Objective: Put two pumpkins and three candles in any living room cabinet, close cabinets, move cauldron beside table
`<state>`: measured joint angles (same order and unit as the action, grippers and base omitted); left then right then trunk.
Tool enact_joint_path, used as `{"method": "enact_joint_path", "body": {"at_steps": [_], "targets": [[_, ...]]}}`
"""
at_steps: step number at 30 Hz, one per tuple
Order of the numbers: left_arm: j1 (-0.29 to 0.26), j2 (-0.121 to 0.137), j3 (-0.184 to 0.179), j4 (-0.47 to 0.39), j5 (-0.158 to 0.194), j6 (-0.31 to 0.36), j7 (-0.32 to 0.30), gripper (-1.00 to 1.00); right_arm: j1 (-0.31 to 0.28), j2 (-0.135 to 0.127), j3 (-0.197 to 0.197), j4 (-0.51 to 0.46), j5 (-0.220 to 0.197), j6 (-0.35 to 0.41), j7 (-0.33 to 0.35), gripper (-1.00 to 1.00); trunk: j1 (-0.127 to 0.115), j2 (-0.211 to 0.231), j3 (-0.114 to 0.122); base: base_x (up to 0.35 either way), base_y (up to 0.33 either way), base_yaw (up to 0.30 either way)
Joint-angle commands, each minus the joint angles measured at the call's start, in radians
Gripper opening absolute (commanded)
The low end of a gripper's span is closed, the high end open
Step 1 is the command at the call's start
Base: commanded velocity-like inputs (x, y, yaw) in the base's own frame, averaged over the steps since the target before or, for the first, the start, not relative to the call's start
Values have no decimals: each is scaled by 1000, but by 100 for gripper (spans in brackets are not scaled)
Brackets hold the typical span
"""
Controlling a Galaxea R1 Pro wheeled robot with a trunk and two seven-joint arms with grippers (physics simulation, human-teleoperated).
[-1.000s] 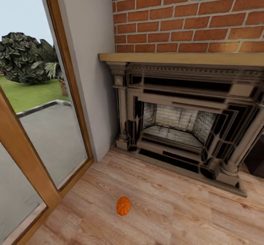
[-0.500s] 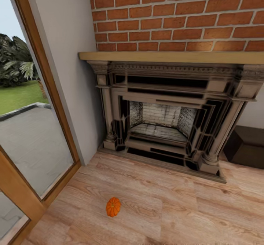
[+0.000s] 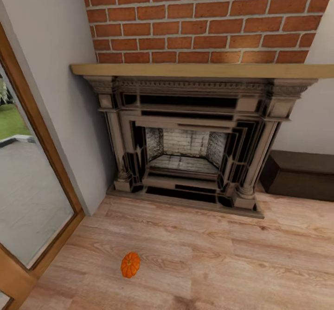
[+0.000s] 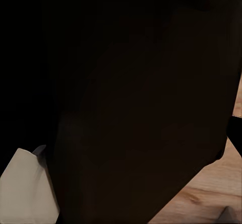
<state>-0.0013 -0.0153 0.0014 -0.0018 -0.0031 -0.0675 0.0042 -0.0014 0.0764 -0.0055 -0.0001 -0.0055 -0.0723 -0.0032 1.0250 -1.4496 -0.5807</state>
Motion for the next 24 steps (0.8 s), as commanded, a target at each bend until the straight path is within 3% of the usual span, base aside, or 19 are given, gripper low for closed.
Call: {"method": "enact_joint_path", "body": {"at_steps": [1, 24], "targets": [[0, 0, 0, 0, 0, -3, 0, 100, 0, 0, -1, 0, -1, -3, 0, 100, 0, 0, -1, 0, 0, -261], [0, 0, 0, 0, -1, -4, 0, 100, 0, 0, -1, 0, -1, -3, 0, 100, 0, 0, -13, 0, 0, -261]]}}
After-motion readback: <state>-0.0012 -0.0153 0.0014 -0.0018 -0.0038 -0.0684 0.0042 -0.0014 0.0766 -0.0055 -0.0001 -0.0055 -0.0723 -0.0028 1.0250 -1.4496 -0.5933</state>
